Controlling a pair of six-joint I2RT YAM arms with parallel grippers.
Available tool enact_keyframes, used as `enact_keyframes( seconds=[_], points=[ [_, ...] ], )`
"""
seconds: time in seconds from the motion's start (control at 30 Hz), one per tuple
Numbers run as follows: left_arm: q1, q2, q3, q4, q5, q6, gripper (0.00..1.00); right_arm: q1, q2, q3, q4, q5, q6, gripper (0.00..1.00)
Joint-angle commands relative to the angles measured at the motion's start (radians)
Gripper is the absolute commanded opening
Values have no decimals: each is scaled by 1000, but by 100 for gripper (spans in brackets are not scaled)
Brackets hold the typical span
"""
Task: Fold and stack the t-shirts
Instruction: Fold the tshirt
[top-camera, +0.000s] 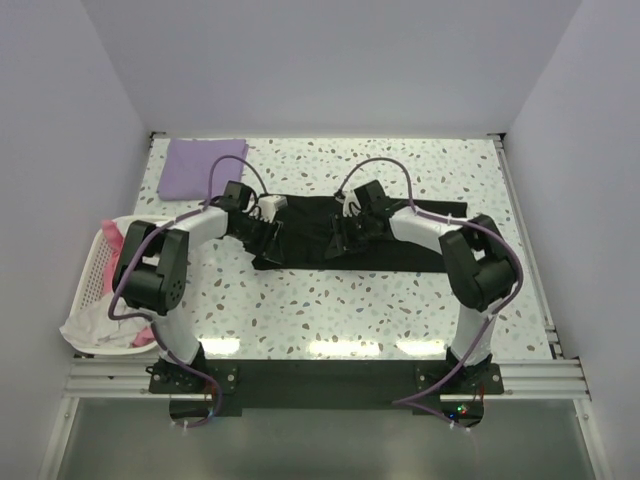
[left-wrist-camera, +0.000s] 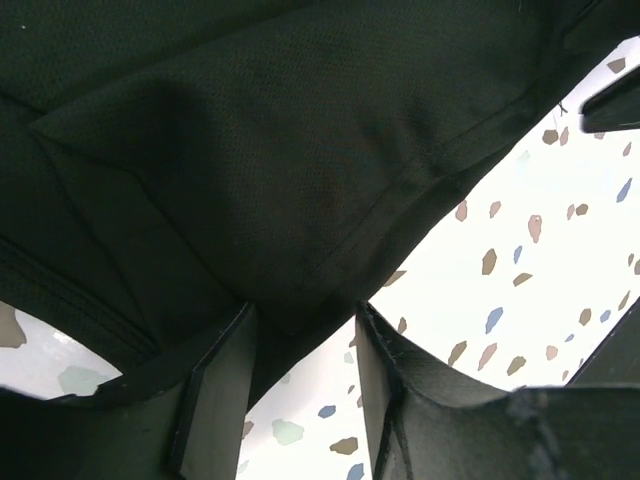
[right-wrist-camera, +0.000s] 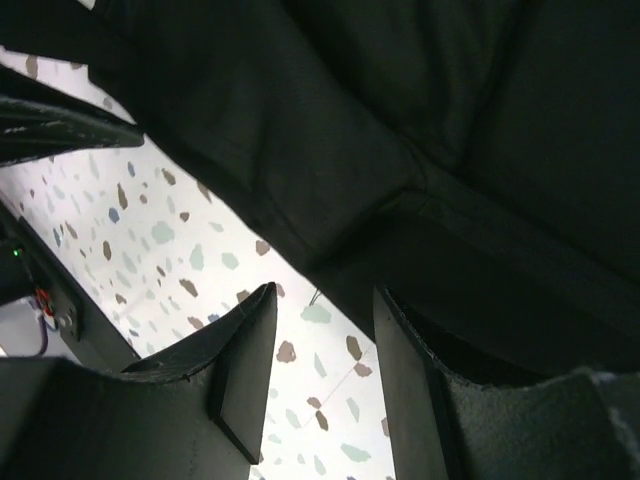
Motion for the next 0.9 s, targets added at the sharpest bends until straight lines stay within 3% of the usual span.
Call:
enact_keyframes(
  seconds=[0.0,0.57,0.73,0.87],
  points=[
    [2,23,21,53,35,-33,47,7,18,12,79,53,90,47],
    [2,-9,11,65,41,-40,34,31,80,52,89,21,148,36],
    [3,-23,8,76,44,-42,22,31,68,69,75,27,141,31],
    [2,-26,8,80,43,-40,9,30,74,89,69,24,142,21]
  ],
)
